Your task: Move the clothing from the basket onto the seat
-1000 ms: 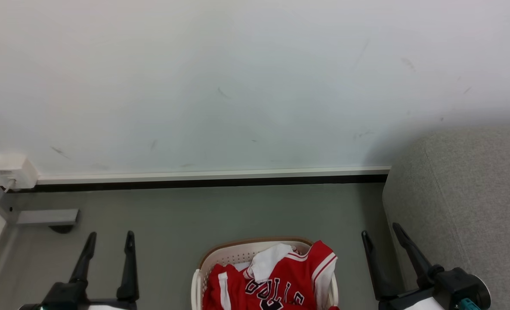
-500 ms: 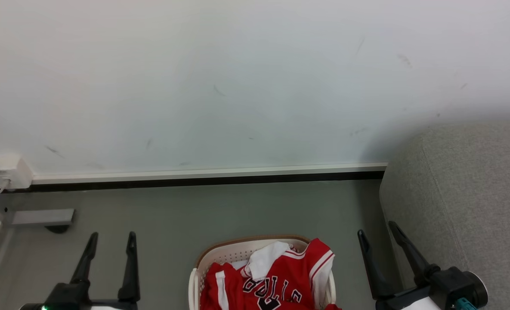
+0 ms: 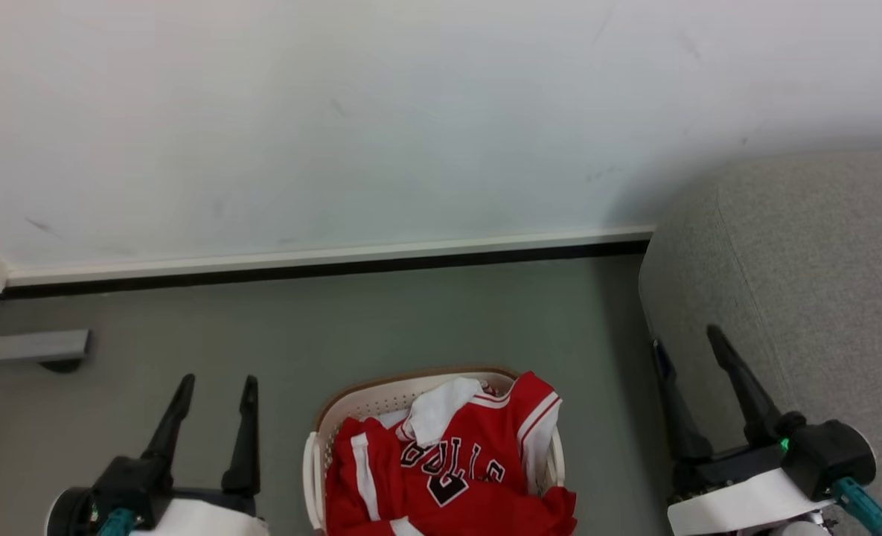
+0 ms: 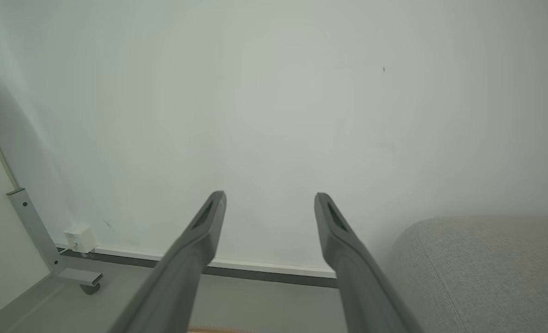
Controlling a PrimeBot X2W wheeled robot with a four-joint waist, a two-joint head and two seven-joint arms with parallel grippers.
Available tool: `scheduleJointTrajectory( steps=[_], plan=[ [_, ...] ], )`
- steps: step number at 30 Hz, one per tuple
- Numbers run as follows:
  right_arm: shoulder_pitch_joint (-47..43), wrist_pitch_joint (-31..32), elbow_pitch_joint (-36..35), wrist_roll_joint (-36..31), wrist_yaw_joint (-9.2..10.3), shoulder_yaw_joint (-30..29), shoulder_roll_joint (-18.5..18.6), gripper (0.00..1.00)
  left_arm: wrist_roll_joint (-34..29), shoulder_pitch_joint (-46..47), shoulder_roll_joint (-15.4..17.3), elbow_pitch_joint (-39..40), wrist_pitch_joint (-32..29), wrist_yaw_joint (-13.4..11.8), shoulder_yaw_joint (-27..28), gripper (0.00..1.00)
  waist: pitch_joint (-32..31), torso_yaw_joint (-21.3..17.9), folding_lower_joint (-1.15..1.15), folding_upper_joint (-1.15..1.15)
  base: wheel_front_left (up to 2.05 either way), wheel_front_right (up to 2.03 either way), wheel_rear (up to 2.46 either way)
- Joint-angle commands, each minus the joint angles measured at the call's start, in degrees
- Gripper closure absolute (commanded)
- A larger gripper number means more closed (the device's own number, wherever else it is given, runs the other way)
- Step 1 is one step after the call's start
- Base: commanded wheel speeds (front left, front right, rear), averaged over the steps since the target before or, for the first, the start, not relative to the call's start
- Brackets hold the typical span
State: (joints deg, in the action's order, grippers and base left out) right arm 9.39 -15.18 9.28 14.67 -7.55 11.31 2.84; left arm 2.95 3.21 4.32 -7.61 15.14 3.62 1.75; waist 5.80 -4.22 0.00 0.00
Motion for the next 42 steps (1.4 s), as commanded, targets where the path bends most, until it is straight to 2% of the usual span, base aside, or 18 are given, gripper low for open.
scheduleJointTrajectory(
  steps=[1, 7, 14, 20, 25, 26, 31, 42],
  plan=[
    [0.96, 0.04, -0.79, 0.88, 0.12, -0.45, 0.07, 0.0, 0.0, 1.52, 0.35, -0.58, 0.02, 0.45, -0.18, 0.0, 3.1, -1.37, 0.0, 0.0, 0.0, 0.0, 0.0],
    [3.42, 0.04, -3.7, 0.57, 0.12, -2.06, 0.06, 0.0, -0.43, 7.15, 1.73, -4.4, 0.02, 2.36, -2.73, 0.0, 9.79, -3.08, 0.0, 0.0, 0.0, 0.0, 0.0],
    [6.84, 0.04, -6.58, 0.97, 0.12, -3.29, 0.05, 0.0, 0.79, 14.78, 4.32, -16.22, 0.01, 3.46, -5.51, 0.0, 16.77, -6.13, 0.0, 0.0, 0.0, 0.0, 0.0],
    [8.97, 0.04, -8.9, 0.64, 0.12, -3.66, 0.04, 0.0, -0.8, 21.73, 8.04, -26.88, -0.91, 3.82, -11.24, 0.0, 21.88, -9.13, 0.0, 0.0, 0.0, 0.0, 0.0],
    [10.09, 0.04, -10.9, 1.96, 0.12, -3.93, 0.04, 0.0, -0.65, 27.81, 11.23, -34.06, -3.65, 3.86, -19.82, 0.0, 26.34, -11.47, 0.0, 0.0, 0.0, 0.0, 0.0],
    [10.09, 0.04, -10.9, 1.96, 0.12, -3.93, 0.04, 0.0, -0.65, 27.81, 11.23, -34.06, -3.65, 3.86, -19.82, 0.0, 26.34, -11.47, 0.0, 0.0, 0.0, 0.0, 0.0],
    [11.0, 0.04, -12.27, 3.99, 0.12, -3.93, 0.04, 0.0, 2.14, 32.95, 14.59, -39.75, -6.72, 3.76, -29.5, 0.0, 30.39, -13.87, 0.0, 0.0, 0.0, 0.0, 0.0],
    [12.19, 0.05, -14.56, 7.39, 0.12, -4.45, 0.04, 0.0, 7.03, 41.72, 20.24, -46.98, -13.66, 3.77, -47.73, 0.0, 38.07, -17.11, 0.0, 0.0, 0.0, 0.0, 0.0]
  ],
)
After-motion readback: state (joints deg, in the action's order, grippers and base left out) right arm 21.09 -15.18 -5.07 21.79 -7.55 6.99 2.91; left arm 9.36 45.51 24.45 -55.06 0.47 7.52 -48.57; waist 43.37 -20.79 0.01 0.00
